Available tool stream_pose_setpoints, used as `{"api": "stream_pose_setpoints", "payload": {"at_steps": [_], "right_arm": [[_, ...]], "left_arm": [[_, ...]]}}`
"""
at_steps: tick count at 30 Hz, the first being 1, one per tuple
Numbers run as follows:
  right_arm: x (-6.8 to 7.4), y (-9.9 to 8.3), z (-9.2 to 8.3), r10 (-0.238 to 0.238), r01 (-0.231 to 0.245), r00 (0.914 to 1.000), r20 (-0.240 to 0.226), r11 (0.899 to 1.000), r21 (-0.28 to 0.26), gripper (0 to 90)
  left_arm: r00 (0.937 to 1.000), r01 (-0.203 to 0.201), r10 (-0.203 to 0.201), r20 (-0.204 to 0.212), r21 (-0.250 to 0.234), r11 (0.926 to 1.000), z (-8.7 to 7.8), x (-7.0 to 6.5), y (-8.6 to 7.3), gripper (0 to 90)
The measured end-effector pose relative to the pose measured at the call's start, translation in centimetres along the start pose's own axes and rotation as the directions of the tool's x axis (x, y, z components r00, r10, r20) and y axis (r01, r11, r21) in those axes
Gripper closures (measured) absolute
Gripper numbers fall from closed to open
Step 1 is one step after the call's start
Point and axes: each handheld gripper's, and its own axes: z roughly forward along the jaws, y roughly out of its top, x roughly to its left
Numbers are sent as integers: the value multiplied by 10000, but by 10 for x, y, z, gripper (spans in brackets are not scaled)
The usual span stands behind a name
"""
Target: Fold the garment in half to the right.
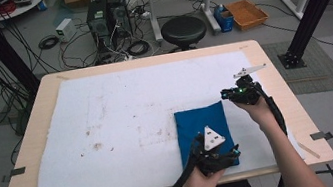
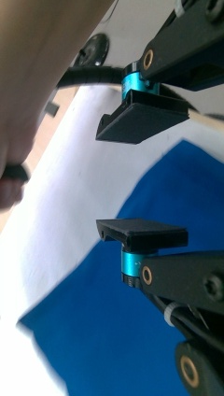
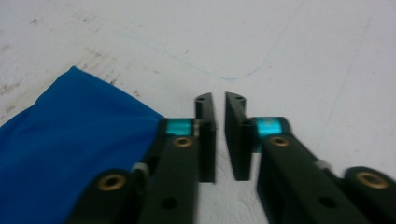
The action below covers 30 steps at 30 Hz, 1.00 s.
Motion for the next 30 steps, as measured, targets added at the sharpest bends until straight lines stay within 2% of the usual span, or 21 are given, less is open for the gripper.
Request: {"api": "stream_pose_setpoints", "payload": {"at_steps": [1, 3, 4, 5, 6, 7, 8, 10, 11, 12, 13, 14, 15, 16, 17, 18, 19, 22, 23, 25, 30], "right_arm": [[0, -2, -1, 32, -32, 10000, -43, 10000, -42, 780], [3, -5, -4, 237, -239, 9996, -120, 9996, -168, 708], [4, -7, -4, 257, -260, 9996, -111, 9994, -216, 707], [6, -9, -4, 269, -272, 9995, -143, 9994, -220, 697], [6, -9, -4, 269, -272, 9995, -143, 9994, -220, 697], [8, -10, 0, 409, -413, 9989, -235, 9990, -152, 690], [9, -11, 2, 485, -487, 9984, -301, 9988, -71, 690], [11, -11, 9, 561, -556, 9975, -424, 9984, 126, 746], [12, -11, 12, 470, -458, 9978, -457, 9986, 257, 808], [12, -11, 12, 470, -458, 9978, -457, 9986, 257, 808], [14, -12, 16, 356, -345, 9989, -316, 9988, 340, 896], [14, -12, 18, 256, -245, 9992, -293, 9990, 378, 897], [14, -12, 19, 257, -248, 9995, -198, 9987, 454, 898], [14, -12, 20, 176, -170, 9998, -118, 9987, 477, 898], [15, -12, 20, 166, -164, 9999, -35, 9987, 492, 897], [15, -12, 20, 113, -116, 9999, 61, 9991, 409, 897], [15, -13, 19, 114, -119, 9998, 158, 9994, 327, 897], [15, -15, 14, 294, -298, 9985, 454, 9995, 94, 879], [15, -16, 12, 357, -358, 9982, 485, 9994, 11, 849], [14, -19, 7, 616, -604, 9961, 634, 9980, -201, 745], [19, -31, -14, 983, -952, 9945, 360, 9923, -798, 635]], "left_arm": [[9997, 11, -13, -261, -88, 10000, -11, 10, 2, 501], [9991, 19, -25, -420, -133, 9999, -18, 17, 2, 498], [9983, 8, -17, -580, -155, 9999, -24, 25, 3, 498], [9949, 113, -133, -1001, -209, 9997, -36, 44, 3, 495], [9949, 113, -133, -1001, -209, 9997, -36, 44, 3, 493], [9893, 249, -284, -1435, -258, 9994, -48, 63, 3, 493], [9893, 249, -284, -1435, -258, 9994, -48, 63, 3, 493], [9814, 351, -382, -1880, -196, 9992, -60, 82, 3, 489], [9714, 409, -461, -2331, -267, 9988, -72, 98, 2, 488], [9714, 409, -461, -2331, -267, 9988, -72, 98, 2, 488], [9657, 475, -539, -2542, -312, 9984, -77, 106, 1, 487], [9578, 642, -731, -2780, -409, 9971, -88, 120, 0, 485], [9538, 661, -757, -2907, -427, 9969, -92, 126, -1, 485], [9538, 661, -757, -2907, -427, 9969, -92, 126, -1, 485], [9458, 729, -834, -3138, -449, 9963, -101, 136, -4, 484], [9458, 729, -834, -3138, -449, 9963, -101, 136, -4, 483], [9409, 732, -842, -3282, -458, 9963, -110, 145, -6, 483], [9355, 900, -1029, -3381, -537, 9945, -123, 159, -11, 483], [9355, 900, -1029, -3381, -537, 9945, -123, 159, -11, 483], [9280, 1018, -1199, -3528, -695, 9924, -131, 167, -14, 472], [9155, 1108, -1387, -3777, -948, 9893, -152, 187, -19, 436]]}}
